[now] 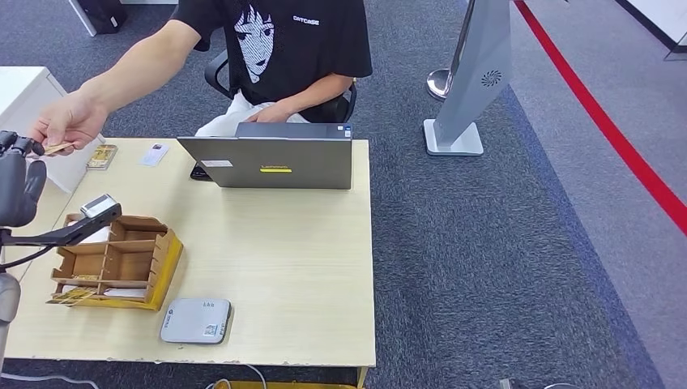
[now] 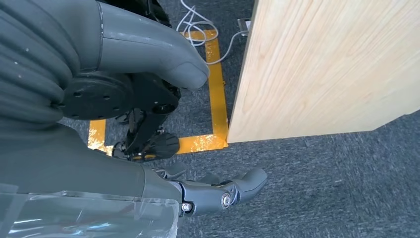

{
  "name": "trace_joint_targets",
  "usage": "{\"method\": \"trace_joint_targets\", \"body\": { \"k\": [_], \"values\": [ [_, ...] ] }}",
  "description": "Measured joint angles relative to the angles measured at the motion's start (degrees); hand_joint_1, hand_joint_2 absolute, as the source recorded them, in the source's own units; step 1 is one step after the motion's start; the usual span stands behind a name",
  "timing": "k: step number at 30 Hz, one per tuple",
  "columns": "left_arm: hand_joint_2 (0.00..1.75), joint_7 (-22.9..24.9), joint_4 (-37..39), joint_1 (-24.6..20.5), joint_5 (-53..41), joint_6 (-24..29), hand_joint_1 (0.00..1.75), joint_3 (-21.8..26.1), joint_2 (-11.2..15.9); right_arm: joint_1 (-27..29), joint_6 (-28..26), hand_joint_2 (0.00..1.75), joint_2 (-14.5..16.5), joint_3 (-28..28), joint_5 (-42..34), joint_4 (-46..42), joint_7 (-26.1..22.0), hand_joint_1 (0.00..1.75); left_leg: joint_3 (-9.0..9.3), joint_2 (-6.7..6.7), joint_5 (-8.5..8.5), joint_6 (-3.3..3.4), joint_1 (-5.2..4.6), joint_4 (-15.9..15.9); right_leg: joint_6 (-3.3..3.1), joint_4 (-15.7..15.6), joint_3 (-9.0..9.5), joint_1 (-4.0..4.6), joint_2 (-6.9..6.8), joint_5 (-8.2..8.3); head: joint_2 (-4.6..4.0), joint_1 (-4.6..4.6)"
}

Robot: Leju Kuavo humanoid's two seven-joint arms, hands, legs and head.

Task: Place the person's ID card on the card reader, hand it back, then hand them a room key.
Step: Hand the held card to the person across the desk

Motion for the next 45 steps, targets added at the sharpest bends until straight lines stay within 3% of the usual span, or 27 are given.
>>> {"method": "trace_joint_targets", "body": {
  "k": [4, 6, 10, 14, 17, 23, 27, 33, 39, 45],
  "values": [
    [1.75, -1.7, -3.6, 5.4, 2.2, 6.8, 0.0, 1.0, -0.2, 0.5, -1.7, 1.75, 0.0, 0.2, -3.5, -0.6, 0.1, 0.0, -0.01, 0.05, -0.03, -0.02, -0.02, 0.0, 0.0, 0.0, -0.03, -0.01, 0.06, -0.01, 0.01, 0.0],
    [1.75, -3.4, -8.2, 10.0, 6.1, 10.2, 0.0, 2.9, -1.8, 1.6, -3.6, 1.75, 0.0, 1.1, -7.3, -1.9, 1.3, 0.0, -0.03, 0.08, -0.08, -0.03, -0.03, 0.0, 0.01, 0.0, -0.06, -0.02, 0.12, -0.02, 0.01, 0.0],
    [1.75, -9.0, -21.6, 22.0, 16.9, 13.5, 0.0, 9.5, -8.4, 5.6, -8.5, 1.75, 0.0, 4.6, -16.4, -6.2, 4.1, 0.0, -0.06, 0.2, -0.25, 0.05, -0.05, 0.0, 0.05, 0.0, -0.1, -0.06, 0.26, -0.11, 0.01, 0.0],
    [1.75, -15.8, -32.8, 32.0, 26.5, 13.7, 0.0, 16.8, -15.9, 9.2, -12.6, 1.75, 0.0, 8.2, -19.8, -11.0, 5.2, 0.0, -0.09, 0.21, -0.31, 0.08, -0.05, 0.0, 0.09, -0.1, -0.13, -0.07, 0.25, -0.16, 0.01, 0.01],
    [1.75, -18.9, -38.5, 36.9, 34.2, 11.2, 0.0, 21.7, -21.3, 10.9, -15.0, 1.75, 0.0, 10.1, -22.6, -13.8, 5.7, 0.0, -0.08, 0.16, -0.32, 0.09, -0.05, 0.0, 0.12, -0.1, -0.15, -0.07, 0.16, -0.18, 0.01, 0.0],
    [1.75, -21.8, -43.5, 41.7, 52.4, -5.4, 0.0, 33.9, -33.7, 13.5, -19.7, 1.75, 0.0, 13.0, -26.9, -18.4, 6.4, 0.0, -0.03, 0.13, -0.3, 0.08, -0.05, 0.0, 0.11, -0.1, -0.12, -0.07, 0.12, -0.16, 0.0, -0.01],
    [1.75, -21.7, -43.6, 43.3, 56.2, -7.8, 0.0, 39.6, -38.0, 14.5, -20.8, 1.75, 0.0, 13.9, -27.3, -20.5, 6.6, 0.0, 0.01, 0.08, -0.26, 0.06, -0.04, 0.0, 0.11, -0.1, -0.11, -0.06, 0.03, -0.16, 0.0, -0.01],
    [1.75, -16.6, -42.5, 45.9, 64.3, -9.3, 0.0, 42.7, -40.9, 15.0, -23.3, 1.75, 0.0, 14.8, -30.1, -22.3, 6.3, 0.0, 0.02, 0.07, -0.25, 0.05, -0.04, 0.0, 0.1, 0.0, -0.05, -0.06, 0.04, -0.16, 0.01, -0.01],
    [1.75, -7.9, -34.6, 51.4, 76.4, -15.9, 0.0, 42.1, -42.4, 15.3, -24.0, 1.75, 0.0, 14.8, -28.7, -23.4, 6.8, 0.0, 0.01, 0.1, -0.29, 0.06, -0.06, 0.0, 0.11, -0.1, -0.14, -0.07, 0.07, -0.18, 0.01, -0.01],
    [1.75, 0.7, -22.6, 55.8, 90.4, -21.0, 0.0, 36.5, -43.4, 13.2, -18.1, 1.75, 0.0, 11.8, -23.6, -22.9, 8.3, 0.0, 0.01, 0.08, -0.29, 0.07, -0.09, 0.0, 0.13, -0.1, -0.13, -0.1, 0.03, -0.18, 0.01, -0.01]
  ]
}}
